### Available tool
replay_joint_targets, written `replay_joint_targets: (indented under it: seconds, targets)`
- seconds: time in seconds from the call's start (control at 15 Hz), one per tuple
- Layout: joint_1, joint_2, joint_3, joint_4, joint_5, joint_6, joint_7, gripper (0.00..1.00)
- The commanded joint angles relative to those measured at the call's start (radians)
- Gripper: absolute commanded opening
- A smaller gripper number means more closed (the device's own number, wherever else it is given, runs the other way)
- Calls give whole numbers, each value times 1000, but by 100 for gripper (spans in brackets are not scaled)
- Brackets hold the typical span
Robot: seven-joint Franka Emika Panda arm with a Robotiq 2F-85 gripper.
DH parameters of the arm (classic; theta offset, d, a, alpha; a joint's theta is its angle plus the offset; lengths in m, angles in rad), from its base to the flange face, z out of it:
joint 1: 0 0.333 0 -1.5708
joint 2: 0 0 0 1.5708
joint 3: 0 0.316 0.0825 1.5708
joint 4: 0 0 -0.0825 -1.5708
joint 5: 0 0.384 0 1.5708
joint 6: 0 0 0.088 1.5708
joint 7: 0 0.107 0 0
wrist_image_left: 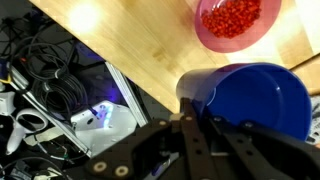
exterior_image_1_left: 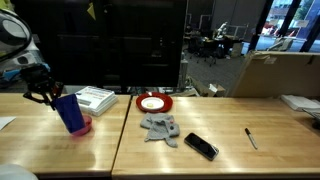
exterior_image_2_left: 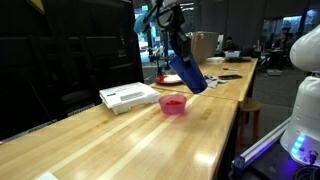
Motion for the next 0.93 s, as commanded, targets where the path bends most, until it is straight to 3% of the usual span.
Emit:
replay_joint_targets:
  seconds: [0.0,0.4,0.73,0.8,0.87]
  targets:
    - [61,88,-93,13,-130,-24,42,2]
    - [187,77,-257,-51,-323,74,53,2]
    - [284,31,-383,-146,-449,314,85,2]
    - [232,2,-353,-168,-433,364,63,2]
    - [235,-4,-365,-185,-435,407,64,2]
